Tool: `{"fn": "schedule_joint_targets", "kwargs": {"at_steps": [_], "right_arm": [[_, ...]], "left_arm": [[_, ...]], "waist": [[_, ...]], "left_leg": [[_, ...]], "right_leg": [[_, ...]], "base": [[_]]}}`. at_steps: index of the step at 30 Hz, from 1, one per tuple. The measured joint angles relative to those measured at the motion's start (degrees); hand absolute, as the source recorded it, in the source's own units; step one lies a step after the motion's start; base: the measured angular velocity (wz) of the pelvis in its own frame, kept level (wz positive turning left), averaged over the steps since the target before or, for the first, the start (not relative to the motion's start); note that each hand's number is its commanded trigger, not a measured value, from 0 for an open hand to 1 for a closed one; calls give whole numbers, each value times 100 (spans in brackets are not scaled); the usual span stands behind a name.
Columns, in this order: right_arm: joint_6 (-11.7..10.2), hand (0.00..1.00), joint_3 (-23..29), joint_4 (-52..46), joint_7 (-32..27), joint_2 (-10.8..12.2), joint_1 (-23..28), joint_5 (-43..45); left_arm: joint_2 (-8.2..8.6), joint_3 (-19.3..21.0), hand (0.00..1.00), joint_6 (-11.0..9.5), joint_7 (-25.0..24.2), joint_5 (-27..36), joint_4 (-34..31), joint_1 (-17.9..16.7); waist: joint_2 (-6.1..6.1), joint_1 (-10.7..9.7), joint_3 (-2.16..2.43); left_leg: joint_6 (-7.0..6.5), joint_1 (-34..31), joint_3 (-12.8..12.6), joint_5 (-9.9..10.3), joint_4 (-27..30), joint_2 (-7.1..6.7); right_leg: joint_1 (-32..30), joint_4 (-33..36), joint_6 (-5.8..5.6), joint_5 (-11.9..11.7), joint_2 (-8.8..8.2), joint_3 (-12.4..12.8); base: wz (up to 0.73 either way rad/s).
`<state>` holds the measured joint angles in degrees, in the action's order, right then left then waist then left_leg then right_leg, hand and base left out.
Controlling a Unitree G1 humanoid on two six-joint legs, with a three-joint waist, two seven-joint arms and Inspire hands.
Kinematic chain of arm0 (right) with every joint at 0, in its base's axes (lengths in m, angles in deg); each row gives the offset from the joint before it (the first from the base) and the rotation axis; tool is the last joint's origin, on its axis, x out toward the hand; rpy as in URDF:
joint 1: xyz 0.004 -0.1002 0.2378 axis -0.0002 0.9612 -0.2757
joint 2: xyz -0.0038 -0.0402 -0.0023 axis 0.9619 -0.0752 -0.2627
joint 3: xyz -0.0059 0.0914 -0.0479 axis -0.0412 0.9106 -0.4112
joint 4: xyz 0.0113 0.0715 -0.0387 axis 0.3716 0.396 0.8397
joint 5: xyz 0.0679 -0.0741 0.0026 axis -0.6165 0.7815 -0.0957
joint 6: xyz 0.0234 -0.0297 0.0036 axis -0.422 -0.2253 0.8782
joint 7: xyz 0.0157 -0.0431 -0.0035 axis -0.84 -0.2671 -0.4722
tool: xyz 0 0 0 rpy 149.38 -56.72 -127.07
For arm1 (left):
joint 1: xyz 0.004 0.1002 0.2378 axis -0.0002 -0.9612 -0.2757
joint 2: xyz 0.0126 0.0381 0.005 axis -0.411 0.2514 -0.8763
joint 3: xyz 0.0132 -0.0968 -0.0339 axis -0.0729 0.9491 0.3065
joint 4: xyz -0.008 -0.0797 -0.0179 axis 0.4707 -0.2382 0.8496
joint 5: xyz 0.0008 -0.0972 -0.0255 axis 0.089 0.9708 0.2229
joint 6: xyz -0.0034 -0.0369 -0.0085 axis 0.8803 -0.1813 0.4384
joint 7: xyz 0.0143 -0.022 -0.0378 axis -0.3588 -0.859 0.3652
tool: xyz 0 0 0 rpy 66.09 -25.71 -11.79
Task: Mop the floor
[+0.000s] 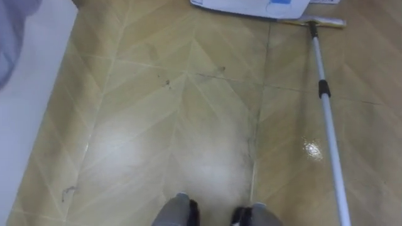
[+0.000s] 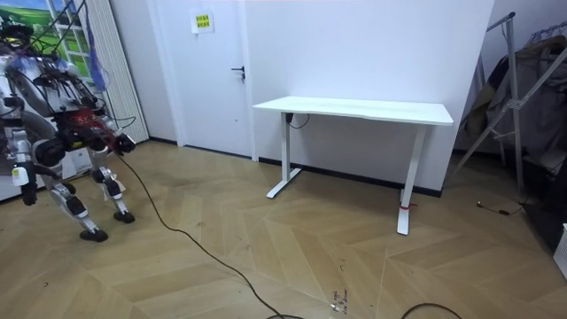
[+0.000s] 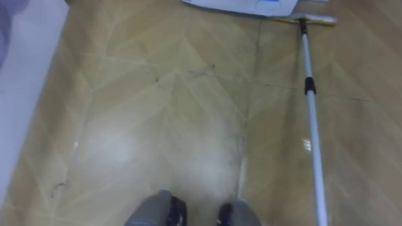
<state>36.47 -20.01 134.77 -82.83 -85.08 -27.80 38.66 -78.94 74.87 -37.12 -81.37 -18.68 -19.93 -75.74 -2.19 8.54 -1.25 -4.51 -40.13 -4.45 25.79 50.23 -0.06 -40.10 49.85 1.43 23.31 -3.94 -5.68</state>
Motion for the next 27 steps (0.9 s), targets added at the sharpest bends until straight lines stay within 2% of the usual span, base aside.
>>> {"fn": "schedule_joint_targets", "kwargs": {"at_steps": [1, 2, 5, 6, 8, 10, 13, 14, 16, 19, 23, 27], "right_arm": [[-2, 100, 17, 1, -43, 42, 76, 95], [-3, 100, 28, 1, -54, 62, 113, 167], [1, 100, 47, 1, -115, 187, 266, 425], [1, 100, 46, -1, -115, 219, 322, 530], [2, 100, 47, -5, -131, 286, 416, 683], [15, 100, 101, -9, -105, 370, 525, 912], [67, 100, 219, -159, -42, 405, 743, 1131], [67, 100, 221, -162, -36, 419, 770, 1141], [98, 100, 253, -167, 2, 540, 865, 1232], [149, 100, 395, -388, 42, 699, 1131, 1247], [150, 100, 416, -416, 97, 847, 1243, 1247], [166, 100, 633, -580, 227, 907, 1488, 1308]], "left_arm": [[0, 98, 0, 3, 0, -66, 10, -1], [1, 166, 0, 7, -1, -125, 19, -1], [4, 390, 0, 13, 29, -245, 143, 42], [26, 419, 0, 38, 45, -244, 195, 43], [46, 444, 0, 61, 133, -245, 213, 50], [69, 579, 0, 61, 226, -242, 235, 50], [69, 790, 0, 54, 238, -240, 217, 33], [71, 790, 0, 54, 245, -243, 222, 26], [99, 788, 0, 50, 245, -244, 216, 11], [78, 858, 0, 51, 248, -330, 54, -85], [80, 863, 0, 86, 246, -510, 64, -216], [169, 1160, 0, 189, 237, -884, 62, -244]], "waist": [[-50, -52, 33], [-62, -71, 45], [-25, -191, 76], [4, -206, 95], [51, -271, 97], [196, -287, 115], [344, -330, 100], [356, -343, 106], [387, -380, 76], [445, -421, 57], [477, -521, 59], [472, -545, 65]], "left_leg": [[-15, 229, 22, -46, -164, -44], [1, 334, 64, -59, -244, -80], [-11, 945, 91, -147, -664, -79], [-5, 1216, 91, -199, -894, -69], [-3, 1621, 146, -311, -1275, -72], [21, 2139, 147, -462, -1808, -85], [74, 2656, 180, -539, -2235, -76], [87, 2744, 186, -548, -2299, -74], [141, 3107, 194, -581, -2511, -61], [192, 3493, 226, -624, -2736, -54], [223, 3875, 230, -645, -2973, -54], [233, 4230, 312, -654, -3186, -57]], "right_leg": [[234, -153, -40, -14, -17, -8], [356, -233, -56, -22, -26, -26], [976, -704, -109, -114, 14, -91], [1258, -975, -113, -196, 40, -110], [1712, -1421, -127, -327, 65, -200], [2195, -1929, -139, -473, 109, -202], [2726, -2343, -133, -546, 163, -251], [2825, -2405, -132, -556, 170, -269], [3264, -2729, -108, -628, 234, -395], [3695, -3050, -93, -653, 291, -413], [4050, -3335, -89, -668, 321, -408], [4407, -3577, -87, -709, 352, -391]], "base": [[27], [16], [4], [-3], [7], [3], [0], [7], [4], [5], [-1], [0]]}}
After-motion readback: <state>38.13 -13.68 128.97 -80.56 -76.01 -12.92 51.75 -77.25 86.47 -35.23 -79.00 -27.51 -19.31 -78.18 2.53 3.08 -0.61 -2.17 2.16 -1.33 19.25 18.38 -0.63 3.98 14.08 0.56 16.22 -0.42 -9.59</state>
